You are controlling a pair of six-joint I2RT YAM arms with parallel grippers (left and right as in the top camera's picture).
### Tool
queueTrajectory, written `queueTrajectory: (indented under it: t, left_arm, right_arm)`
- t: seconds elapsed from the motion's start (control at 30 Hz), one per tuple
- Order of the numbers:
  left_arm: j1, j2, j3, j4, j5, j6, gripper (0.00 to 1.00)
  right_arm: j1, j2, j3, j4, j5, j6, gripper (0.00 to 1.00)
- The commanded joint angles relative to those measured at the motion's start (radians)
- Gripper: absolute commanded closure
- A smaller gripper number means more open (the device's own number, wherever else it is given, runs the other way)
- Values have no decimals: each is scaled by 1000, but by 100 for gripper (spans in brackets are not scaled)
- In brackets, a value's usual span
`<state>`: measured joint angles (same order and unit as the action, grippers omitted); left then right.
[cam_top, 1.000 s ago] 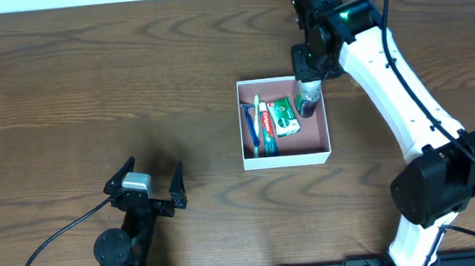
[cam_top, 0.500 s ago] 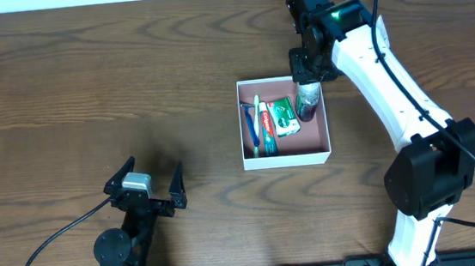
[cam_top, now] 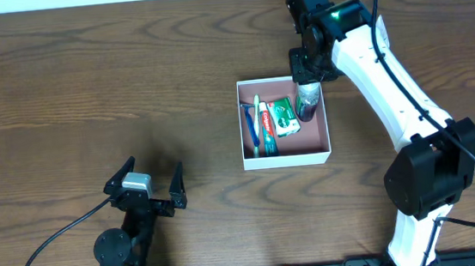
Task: Pack container
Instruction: 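Lower the pump bottle upright into the box's back right corner, then open the right gripper and move it to the white Pantene tube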
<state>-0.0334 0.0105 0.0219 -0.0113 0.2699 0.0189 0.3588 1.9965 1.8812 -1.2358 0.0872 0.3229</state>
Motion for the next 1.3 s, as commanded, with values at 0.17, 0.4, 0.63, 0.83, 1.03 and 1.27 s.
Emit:
queueTrajectory:
  t: [0.17,0.4,0.63,0.83,1.03,1.27]
  left_arm:
    - [4,1,-18,-33,7,-5,2]
    - [4,1,-18,-34,7,-5,2]
    - [4,1,-18,-34,7,-5,2]
    - [4,1,-18,-34,7,-5,2]
    - [4,1,-18,-33,6,-5,2]
    - [4,1,-18,-34,7,-5,2]
  right_arm:
    - [8,15,20,6,21,13,66]
    - [6,15,20,5,21,13,63]
    - [6,15,20,2,21,13,59]
    - [6,15,20,3,21,13,52]
    - [2,10,40,7,20,13,50]
    - [-29,2,213,-77,21,-1,48]
